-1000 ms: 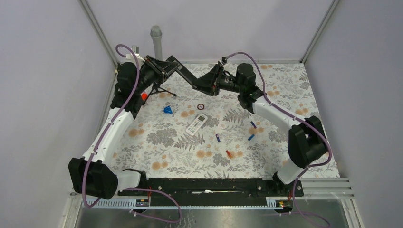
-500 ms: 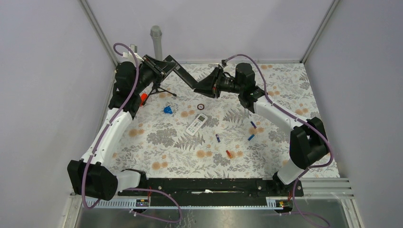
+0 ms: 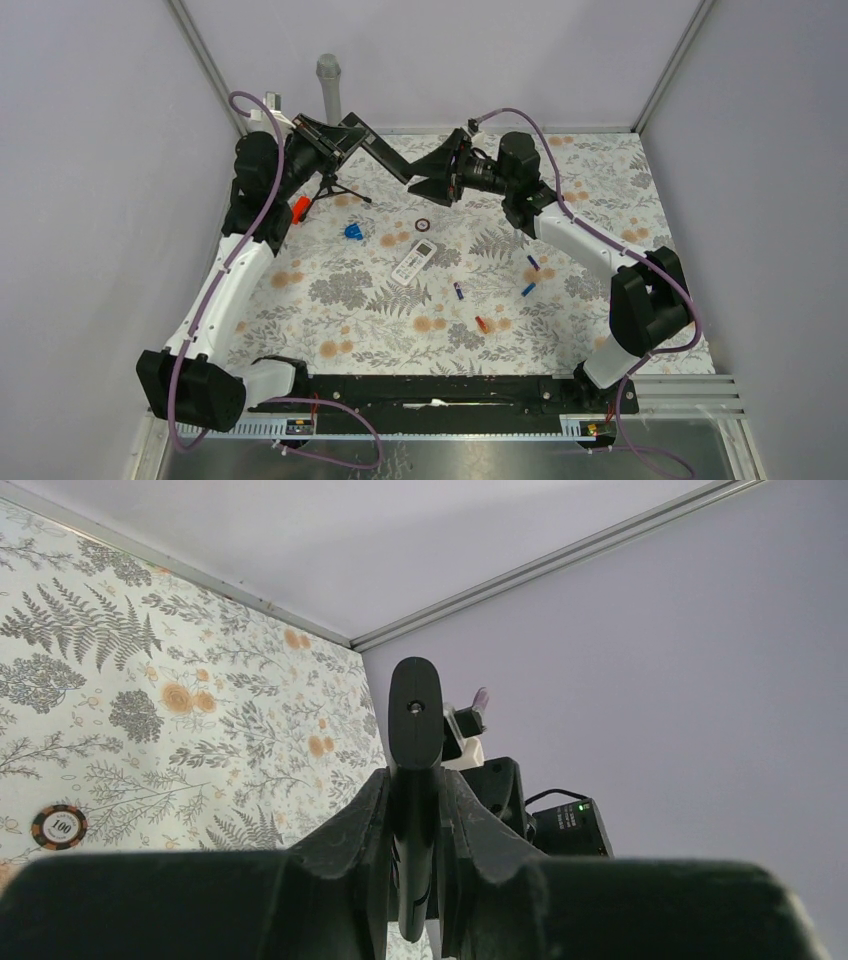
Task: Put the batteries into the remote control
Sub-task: Remove the battery cover from the remote control, then place the battery cover at the center of the board, then adjust the remote control, then pick up the battery from the center of the board.
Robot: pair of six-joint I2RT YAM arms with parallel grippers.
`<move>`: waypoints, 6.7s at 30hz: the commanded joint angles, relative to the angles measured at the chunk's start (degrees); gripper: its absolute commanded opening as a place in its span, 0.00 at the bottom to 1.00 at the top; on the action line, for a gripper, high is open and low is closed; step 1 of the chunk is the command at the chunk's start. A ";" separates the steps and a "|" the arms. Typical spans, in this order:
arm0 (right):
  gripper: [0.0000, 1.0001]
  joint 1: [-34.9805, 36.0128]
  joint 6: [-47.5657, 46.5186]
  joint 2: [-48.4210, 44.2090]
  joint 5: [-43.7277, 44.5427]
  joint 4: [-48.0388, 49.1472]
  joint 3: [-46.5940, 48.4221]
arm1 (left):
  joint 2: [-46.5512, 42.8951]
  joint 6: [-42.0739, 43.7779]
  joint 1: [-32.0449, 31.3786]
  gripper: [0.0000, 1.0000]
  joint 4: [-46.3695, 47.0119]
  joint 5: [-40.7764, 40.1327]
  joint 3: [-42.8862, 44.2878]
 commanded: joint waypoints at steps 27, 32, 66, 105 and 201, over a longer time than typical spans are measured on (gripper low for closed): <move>0.29 -0.31 0.55 -1.12 -1.95 3.22 1.51 | -1.01 2.73 -0.55 0.00 6.27 -2.33 1.15; 0.24 -0.32 0.59 -0.94 -1.53 2.45 2.02 | -1.02 4.80 -0.55 0.00 8.94 -1.29 -0.13; 0.00 -11.80 -21.34 -0.98 12.52 -15.81 -14.61 | -2.76 21.01 -0.37 0.00 2.34 2.35 -7.94; 1.00 2.72 -44.41 -14.01 -2.17 -4.15 -7.89 | -0.43 15.46 -1.34 0.00 14.31 31.44 -6.08; 0.36 17.68 -60.57 8.58 43.88 -65.98 -8.26 | -2.74 28.00 -1.27 0.00 -8.54 -1.67 -7.17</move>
